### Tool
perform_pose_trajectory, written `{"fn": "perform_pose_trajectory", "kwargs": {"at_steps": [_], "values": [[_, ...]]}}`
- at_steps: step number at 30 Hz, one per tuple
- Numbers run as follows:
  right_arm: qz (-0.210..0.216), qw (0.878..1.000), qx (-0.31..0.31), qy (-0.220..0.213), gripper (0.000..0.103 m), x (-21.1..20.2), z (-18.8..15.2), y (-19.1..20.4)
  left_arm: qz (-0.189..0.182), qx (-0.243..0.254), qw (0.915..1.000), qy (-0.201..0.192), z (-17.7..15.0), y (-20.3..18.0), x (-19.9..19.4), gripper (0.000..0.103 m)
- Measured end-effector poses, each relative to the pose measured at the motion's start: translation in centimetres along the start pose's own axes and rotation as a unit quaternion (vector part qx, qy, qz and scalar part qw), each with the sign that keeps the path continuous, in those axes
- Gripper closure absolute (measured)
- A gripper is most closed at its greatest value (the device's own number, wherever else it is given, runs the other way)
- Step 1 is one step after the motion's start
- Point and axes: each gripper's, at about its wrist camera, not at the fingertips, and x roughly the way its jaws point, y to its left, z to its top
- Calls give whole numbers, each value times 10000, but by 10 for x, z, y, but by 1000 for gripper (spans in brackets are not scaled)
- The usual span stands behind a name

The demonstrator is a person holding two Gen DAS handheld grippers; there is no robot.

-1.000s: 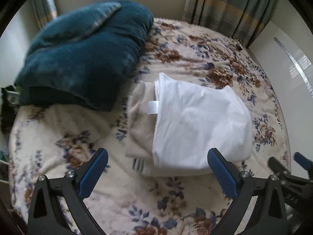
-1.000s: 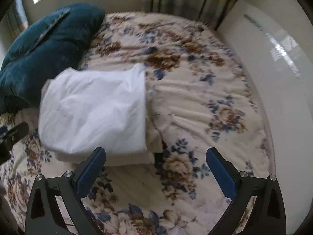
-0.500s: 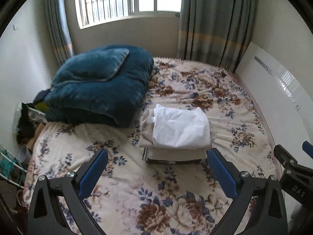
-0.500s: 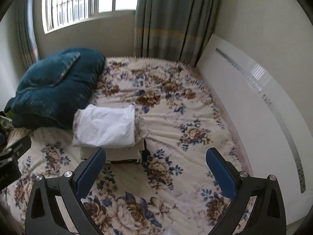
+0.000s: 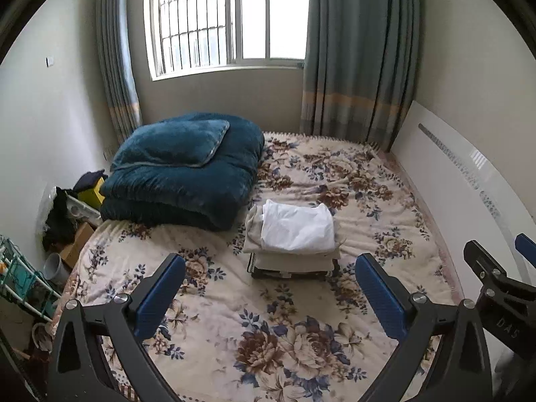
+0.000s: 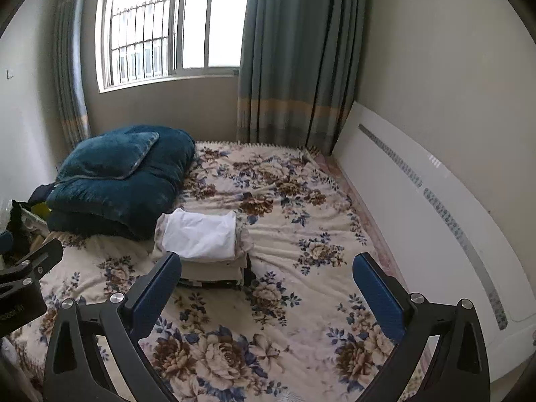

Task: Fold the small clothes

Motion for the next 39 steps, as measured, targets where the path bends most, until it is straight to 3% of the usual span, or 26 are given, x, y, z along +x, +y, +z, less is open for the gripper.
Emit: {"fn": "perform_pose_trajectory", "kwargs": {"at_steps": [13,39], "values": [[98,9993,98,-341,0,-64,-4,-22,-58,-26,9996,-262,-9,-7,-46,0],[257,9989,38,-392,0,-80,-3,-16,125,-113,9993,-326,-14,-1,-64,0]]}}
